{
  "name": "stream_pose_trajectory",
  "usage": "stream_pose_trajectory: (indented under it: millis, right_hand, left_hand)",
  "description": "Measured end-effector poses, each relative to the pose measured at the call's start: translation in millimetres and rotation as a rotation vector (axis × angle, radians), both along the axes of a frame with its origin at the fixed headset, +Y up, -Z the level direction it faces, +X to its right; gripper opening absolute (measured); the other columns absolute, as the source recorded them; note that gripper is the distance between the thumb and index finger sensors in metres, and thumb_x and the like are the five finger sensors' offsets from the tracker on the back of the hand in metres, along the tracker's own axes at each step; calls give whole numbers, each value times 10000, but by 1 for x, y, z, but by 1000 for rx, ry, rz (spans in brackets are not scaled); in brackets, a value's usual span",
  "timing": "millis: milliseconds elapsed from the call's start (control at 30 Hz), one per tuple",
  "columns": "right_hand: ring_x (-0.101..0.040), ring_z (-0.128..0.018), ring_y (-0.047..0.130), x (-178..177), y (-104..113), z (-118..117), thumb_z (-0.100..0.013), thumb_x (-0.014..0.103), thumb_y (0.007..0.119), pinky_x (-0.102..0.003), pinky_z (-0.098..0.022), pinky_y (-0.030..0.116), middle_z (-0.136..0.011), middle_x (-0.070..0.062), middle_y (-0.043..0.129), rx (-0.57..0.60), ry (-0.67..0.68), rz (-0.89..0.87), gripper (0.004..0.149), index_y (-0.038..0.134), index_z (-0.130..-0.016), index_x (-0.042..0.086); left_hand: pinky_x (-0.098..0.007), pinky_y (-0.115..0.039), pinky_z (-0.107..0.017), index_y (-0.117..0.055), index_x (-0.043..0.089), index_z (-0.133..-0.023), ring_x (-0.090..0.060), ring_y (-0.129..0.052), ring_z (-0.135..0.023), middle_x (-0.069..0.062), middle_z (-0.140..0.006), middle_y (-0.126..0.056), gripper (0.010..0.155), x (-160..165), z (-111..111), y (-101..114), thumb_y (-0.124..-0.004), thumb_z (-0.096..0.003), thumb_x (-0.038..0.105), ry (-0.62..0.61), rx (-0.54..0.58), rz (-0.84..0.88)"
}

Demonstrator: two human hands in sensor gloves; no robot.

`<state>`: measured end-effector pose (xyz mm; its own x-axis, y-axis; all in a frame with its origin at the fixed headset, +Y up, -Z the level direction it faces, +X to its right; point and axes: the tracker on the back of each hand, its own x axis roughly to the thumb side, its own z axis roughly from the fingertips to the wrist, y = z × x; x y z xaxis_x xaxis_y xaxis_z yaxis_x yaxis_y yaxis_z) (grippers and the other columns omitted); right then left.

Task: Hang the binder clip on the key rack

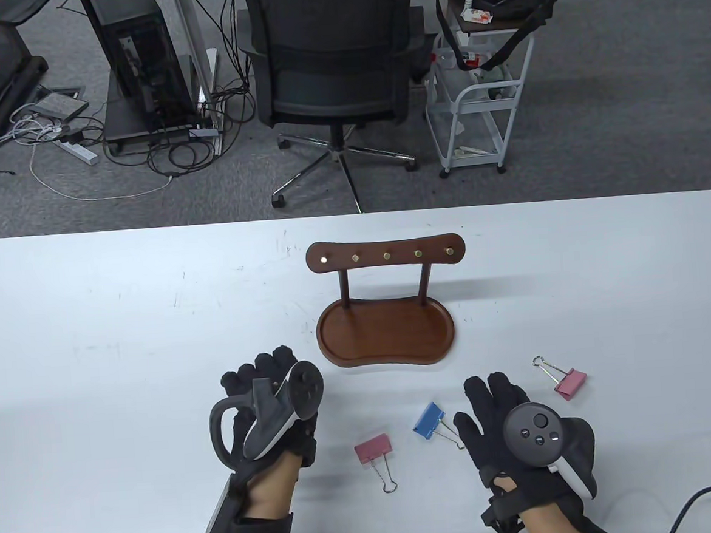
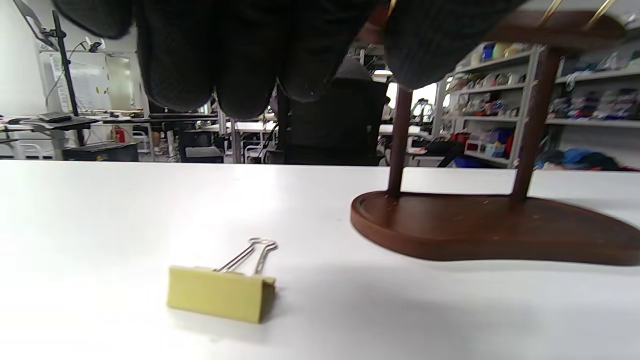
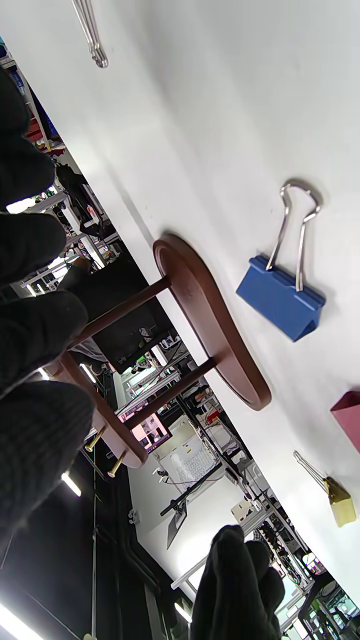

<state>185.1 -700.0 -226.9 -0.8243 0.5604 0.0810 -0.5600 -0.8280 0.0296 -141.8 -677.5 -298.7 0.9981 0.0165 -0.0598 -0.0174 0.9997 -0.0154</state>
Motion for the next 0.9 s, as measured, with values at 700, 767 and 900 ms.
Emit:
stream_pose_trajectory:
  millis: [700,767,900]
  right_hand:
    - [-683,-955,469,0,0,0,-588,427,718,-741,-640,454,-1151,-401,475,-7,21,-37,693,594,-1139,27]
    - [-685,-954,469,0,0,0,-588,427,717,-740,-640,453,-1151,-400,475,-8,21,-40,694,593,-1139,25]
    - [-683,-954,471,0,0,1,-587,426,718,-740,-639,455,-1149,-401,479,-8,20,-43,692,597,-1137,25]
  left_hand:
    - [-776,-546,-680,-782,6,-1067,-606,-845,-866,-294,-1015,-858,715,-31,-37,-64,-833,-550,496,124,-245,-97]
    - [-776,-546,-682,-783,7,-1066,-603,-850,-865,-290,-1011,-864,713,-29,-38,-66,-832,-550,495,128,-244,-117]
    - [-772,-552,-681,-786,1,-1060,-592,-863,-855,-275,-1001,-876,713,-29,-39,-70,-837,-547,493,127,-252,-117]
